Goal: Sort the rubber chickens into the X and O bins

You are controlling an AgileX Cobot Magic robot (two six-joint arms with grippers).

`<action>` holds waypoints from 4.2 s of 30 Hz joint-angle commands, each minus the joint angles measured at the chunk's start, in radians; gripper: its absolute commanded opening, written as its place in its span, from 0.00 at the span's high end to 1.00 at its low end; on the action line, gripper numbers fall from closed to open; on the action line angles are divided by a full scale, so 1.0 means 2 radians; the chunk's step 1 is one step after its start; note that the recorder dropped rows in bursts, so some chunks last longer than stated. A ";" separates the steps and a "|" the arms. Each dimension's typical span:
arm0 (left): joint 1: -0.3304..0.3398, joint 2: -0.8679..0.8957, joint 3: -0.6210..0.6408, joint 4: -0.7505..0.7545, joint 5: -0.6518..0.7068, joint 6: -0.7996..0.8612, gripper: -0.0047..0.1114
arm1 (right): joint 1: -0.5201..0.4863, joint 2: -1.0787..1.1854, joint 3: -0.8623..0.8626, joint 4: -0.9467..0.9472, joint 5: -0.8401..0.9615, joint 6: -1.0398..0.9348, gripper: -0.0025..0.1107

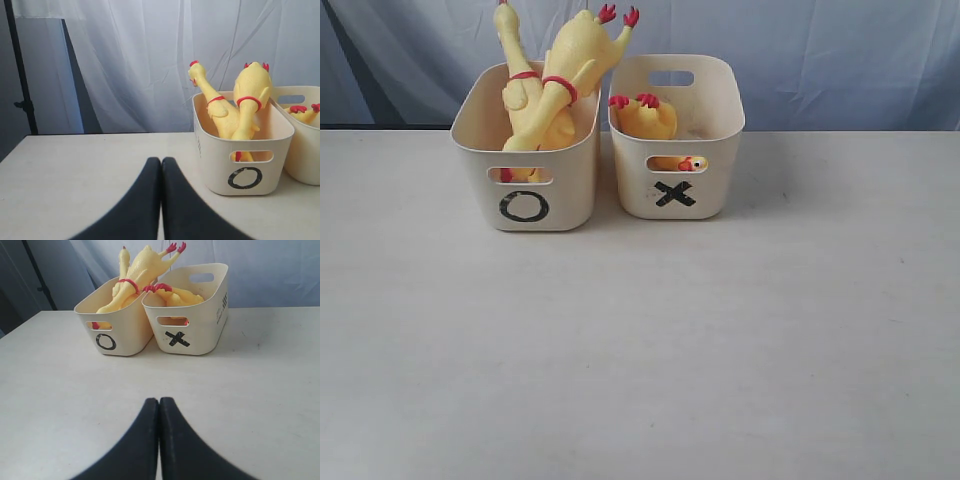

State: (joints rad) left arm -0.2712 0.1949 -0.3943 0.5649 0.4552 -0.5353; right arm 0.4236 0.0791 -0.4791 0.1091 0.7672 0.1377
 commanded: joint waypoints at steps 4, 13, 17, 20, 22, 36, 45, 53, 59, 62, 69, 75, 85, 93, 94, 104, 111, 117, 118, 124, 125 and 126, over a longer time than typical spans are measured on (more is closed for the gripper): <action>0.000 -0.003 0.004 -0.005 0.008 -0.001 0.96 | -0.006 -0.009 0.003 -0.001 -0.004 -0.002 0.98; 0.001 -0.005 0.004 -0.005 0.008 -0.001 0.96 | -0.123 -0.040 0.003 0.008 -0.008 -0.002 0.98; 0.028 -0.023 0.004 -0.006 0.008 -0.001 0.96 | -0.161 -0.040 0.003 0.010 -0.007 -0.002 0.98; 0.062 -0.045 0.004 -0.006 0.008 -0.001 0.96 | -0.180 -0.040 0.003 0.010 -0.007 -0.002 0.98; 0.080 -0.063 0.004 -0.006 0.008 -0.001 0.96 | -0.188 -0.040 0.003 0.011 -0.007 -0.002 0.98; 0.128 -0.097 0.004 -0.002 0.008 -0.001 0.96 | -0.194 -0.040 0.003 0.012 -0.007 -0.002 0.98; 0.128 -0.097 0.004 -0.002 0.008 -0.002 0.96 | -0.194 -0.040 0.003 0.012 -0.007 -0.002 0.98; 0.128 -0.097 0.004 -0.047 0.001 -0.002 0.96 | -0.194 -0.040 0.003 0.013 -0.007 -0.002 0.98; 0.128 -0.097 0.004 -0.185 -0.075 -0.002 0.96 | -0.194 -0.040 0.003 0.016 -0.051 -0.002 0.98; 0.128 -0.097 0.004 -0.185 -0.110 -0.002 0.96 | -0.194 -0.040 0.003 0.014 -0.112 -0.002 0.98; 0.128 -0.097 0.059 -0.179 -0.267 -0.002 0.96 | -0.194 -0.040 0.059 -0.011 -0.470 -0.002 0.98; 0.128 -0.097 0.112 -0.168 -0.277 -0.002 0.96 | -0.194 -0.040 0.173 -0.011 -0.516 -0.002 0.98; 0.124 -0.097 0.189 -0.153 -0.286 -0.002 0.96 | -0.158 -0.040 0.240 -0.014 -0.488 -0.002 0.98; 0.124 -0.097 0.197 -0.138 -0.253 -0.002 0.96 | -0.158 -0.040 0.240 -0.017 -0.404 -0.002 0.98; 0.124 -0.097 0.197 -0.138 -0.254 -0.002 0.96 | -0.158 -0.040 0.240 -0.017 -0.391 -0.002 0.98; 0.124 -0.097 0.197 -0.180 -0.159 -0.002 0.96 | -0.158 -0.040 0.240 -0.019 -0.243 -0.002 0.98; 0.124 -0.097 0.197 -0.180 -0.111 -0.002 0.96 | -0.158 -0.040 0.240 -0.021 -0.242 -0.002 0.98; 0.124 -0.097 0.197 -0.174 -0.108 -0.002 0.96 | -0.158 -0.040 0.240 -0.021 -0.238 -0.002 0.98; 0.124 -0.097 0.197 -0.174 -0.108 -0.002 0.96 | -0.158 -0.040 0.240 -0.021 -0.238 -0.002 0.98; 0.124 -0.097 0.197 -0.176 -0.108 -0.002 0.96 | -0.158 -0.040 0.240 -0.021 -0.238 -0.002 0.98; 0.124 -0.097 0.197 -0.176 -0.110 -0.002 0.96 | -0.158 -0.040 0.240 -0.021 -0.238 -0.002 0.98; 0.124 -0.097 0.197 -0.174 -0.110 -0.002 0.96 | -0.158 -0.040 0.240 -0.021 -0.238 -0.002 0.98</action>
State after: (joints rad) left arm -0.0202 0.0057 -0.0049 0.2144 0.2345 -0.5372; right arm 0.1041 0.0048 -0.0050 0.0772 0.2960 0.1377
